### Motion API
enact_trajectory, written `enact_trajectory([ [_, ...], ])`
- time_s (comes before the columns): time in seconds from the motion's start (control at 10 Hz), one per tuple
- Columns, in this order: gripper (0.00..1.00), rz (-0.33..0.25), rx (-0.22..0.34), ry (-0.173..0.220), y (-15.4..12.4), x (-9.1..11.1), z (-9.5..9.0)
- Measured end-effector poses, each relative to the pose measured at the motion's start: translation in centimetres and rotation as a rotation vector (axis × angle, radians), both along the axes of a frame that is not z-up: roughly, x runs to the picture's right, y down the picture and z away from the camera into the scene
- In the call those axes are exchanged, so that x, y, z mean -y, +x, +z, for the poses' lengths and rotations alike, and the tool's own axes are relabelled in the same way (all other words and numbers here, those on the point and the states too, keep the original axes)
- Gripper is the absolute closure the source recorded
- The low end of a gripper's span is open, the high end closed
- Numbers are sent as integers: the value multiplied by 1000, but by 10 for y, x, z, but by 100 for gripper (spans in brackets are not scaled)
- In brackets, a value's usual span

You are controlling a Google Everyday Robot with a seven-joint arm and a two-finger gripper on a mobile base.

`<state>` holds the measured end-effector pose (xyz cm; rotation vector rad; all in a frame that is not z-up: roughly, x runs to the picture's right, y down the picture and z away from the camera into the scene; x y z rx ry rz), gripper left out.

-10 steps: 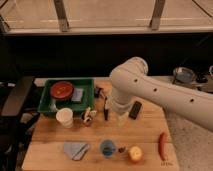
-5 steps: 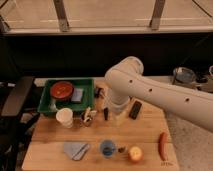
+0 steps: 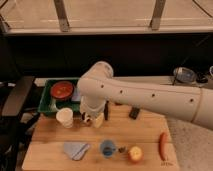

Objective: Place towel in paper cup

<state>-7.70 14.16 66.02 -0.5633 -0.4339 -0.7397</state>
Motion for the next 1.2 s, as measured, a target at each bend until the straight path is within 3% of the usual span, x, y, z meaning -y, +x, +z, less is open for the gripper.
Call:
enact_trajectory([
  [0.3, 35, -11, 39, -11, -13, -16, 17],
  [0.6, 35, -17, 71, -25, -25, -35, 19],
  [1.2, 35, -25, 81, -30, -29, -37, 18],
])
